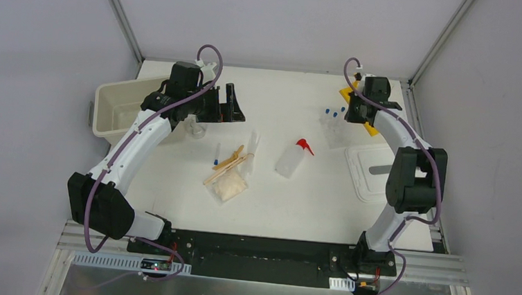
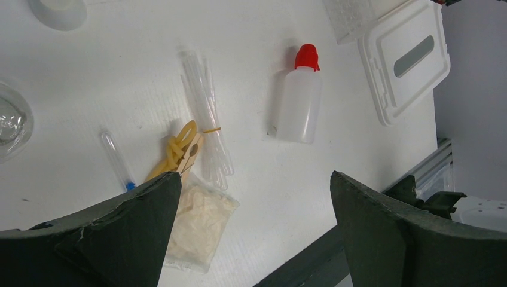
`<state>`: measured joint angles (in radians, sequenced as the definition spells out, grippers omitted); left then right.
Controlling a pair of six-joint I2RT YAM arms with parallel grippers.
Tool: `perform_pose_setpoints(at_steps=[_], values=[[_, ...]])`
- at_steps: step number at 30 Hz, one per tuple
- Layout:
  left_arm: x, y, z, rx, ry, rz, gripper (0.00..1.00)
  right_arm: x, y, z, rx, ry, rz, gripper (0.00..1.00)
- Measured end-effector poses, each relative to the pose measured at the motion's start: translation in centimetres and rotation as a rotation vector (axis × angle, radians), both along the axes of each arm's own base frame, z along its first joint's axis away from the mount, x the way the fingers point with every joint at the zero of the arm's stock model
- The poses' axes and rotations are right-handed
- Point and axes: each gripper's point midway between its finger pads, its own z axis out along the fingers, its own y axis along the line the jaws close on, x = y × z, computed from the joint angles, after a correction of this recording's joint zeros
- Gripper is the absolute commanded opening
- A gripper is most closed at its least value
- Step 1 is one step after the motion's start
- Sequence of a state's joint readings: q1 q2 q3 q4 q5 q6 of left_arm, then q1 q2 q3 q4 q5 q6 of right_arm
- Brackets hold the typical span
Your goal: Organize the chemistry lab equipment
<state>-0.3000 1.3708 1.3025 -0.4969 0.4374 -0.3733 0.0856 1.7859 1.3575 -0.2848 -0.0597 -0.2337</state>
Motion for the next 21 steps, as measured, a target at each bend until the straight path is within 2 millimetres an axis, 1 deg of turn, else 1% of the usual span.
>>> perform_pose_setpoints(at_steps=[5, 11, 15, 21], values=[[0.0, 0.0, 0.0, 0.002, -0.002, -0.001, 0.99, 0.4, 0.0, -0.4, -0.026, 0.006, 0.01, 0.0], [0.0, 0.1, 0.0, 0.007, -0.007, -0.006, 0.99, 0.3, -0.3, -1.2, -0.048, 0.037, 0.019, 0.0], [0.0, 0.1, -0.1, 0.013, -0.011, -0.011, 0.99, 0.3, -0.2, -1.4, -0.054, 0.056, 0.025, 0.0], [-0.1, 0.3, -0.6, 0.024, -0.003, -0.01, 0.99, 0.7, -0.1, -2.0, -0.063, 0.086, 0.035, 0.02]])
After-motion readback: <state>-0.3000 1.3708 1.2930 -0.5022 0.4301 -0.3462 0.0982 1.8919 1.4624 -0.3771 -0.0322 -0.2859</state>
